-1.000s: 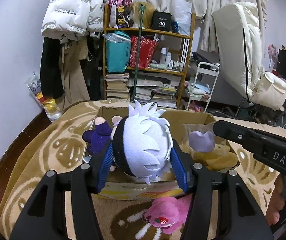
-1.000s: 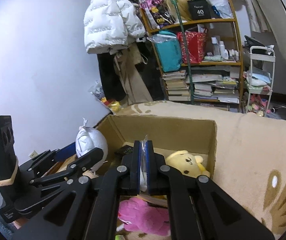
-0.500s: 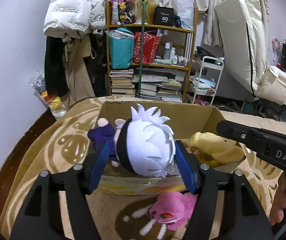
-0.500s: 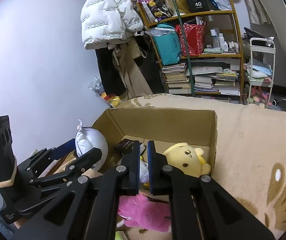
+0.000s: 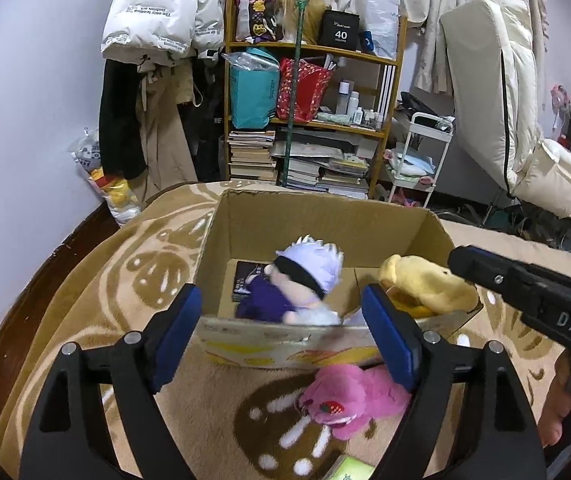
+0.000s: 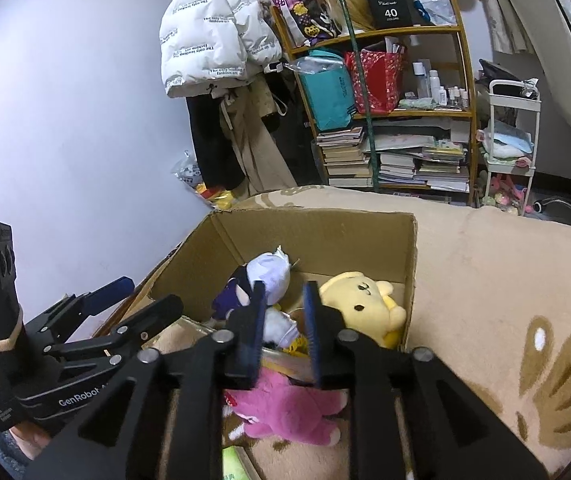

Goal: Organize soft objects
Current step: 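Open both tools to drop the doll and the bag into the box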

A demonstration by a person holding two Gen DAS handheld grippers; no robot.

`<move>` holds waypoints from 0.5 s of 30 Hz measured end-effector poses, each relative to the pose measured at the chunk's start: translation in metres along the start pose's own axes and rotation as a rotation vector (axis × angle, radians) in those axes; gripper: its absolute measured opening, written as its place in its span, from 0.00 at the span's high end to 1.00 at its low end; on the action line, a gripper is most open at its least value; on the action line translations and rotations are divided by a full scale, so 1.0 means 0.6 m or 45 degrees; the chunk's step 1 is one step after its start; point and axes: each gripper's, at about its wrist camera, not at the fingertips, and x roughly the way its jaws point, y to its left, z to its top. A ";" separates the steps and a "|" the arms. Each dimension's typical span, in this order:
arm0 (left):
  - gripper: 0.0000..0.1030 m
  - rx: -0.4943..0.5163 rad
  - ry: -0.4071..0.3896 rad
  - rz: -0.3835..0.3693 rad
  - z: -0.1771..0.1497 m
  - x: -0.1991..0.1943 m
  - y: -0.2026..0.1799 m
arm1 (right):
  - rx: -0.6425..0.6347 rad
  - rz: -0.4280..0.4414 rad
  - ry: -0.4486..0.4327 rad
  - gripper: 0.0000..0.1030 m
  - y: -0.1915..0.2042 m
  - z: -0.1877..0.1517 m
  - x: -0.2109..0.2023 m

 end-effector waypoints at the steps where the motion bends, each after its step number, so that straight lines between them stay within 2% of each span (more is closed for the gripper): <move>1: 0.21 0.005 0.002 0.010 -0.001 -0.003 0.000 | 0.000 -0.004 -0.004 0.69 0.001 -0.001 -0.005; 3: 0.20 0.012 0.008 0.026 -0.004 -0.009 -0.001 | -0.002 -0.008 -0.004 0.60 0.003 -0.005 -0.013; 5: 0.19 0.012 0.015 0.026 -0.007 -0.018 0.000 | -0.003 -0.019 -0.006 0.46 0.007 -0.007 -0.021; 8: 0.09 0.008 -0.002 0.025 -0.012 -0.036 -0.001 | -0.004 -0.028 -0.007 0.33 0.010 -0.014 -0.035; 9: 0.09 0.011 -0.014 0.032 -0.013 -0.044 0.000 | -0.005 -0.032 -0.004 0.30 0.011 -0.016 -0.040; 11: 0.08 0.023 -0.027 0.042 -0.016 -0.059 -0.002 | -0.006 -0.043 -0.006 0.17 0.013 -0.020 -0.051; 14: 0.05 0.035 -0.031 0.050 -0.020 -0.077 -0.004 | 0.002 -0.074 -0.006 0.05 0.013 -0.026 -0.069; 15: 0.04 0.039 -0.030 0.051 -0.023 -0.081 -0.004 | 0.008 -0.087 -0.002 0.03 0.012 -0.027 -0.073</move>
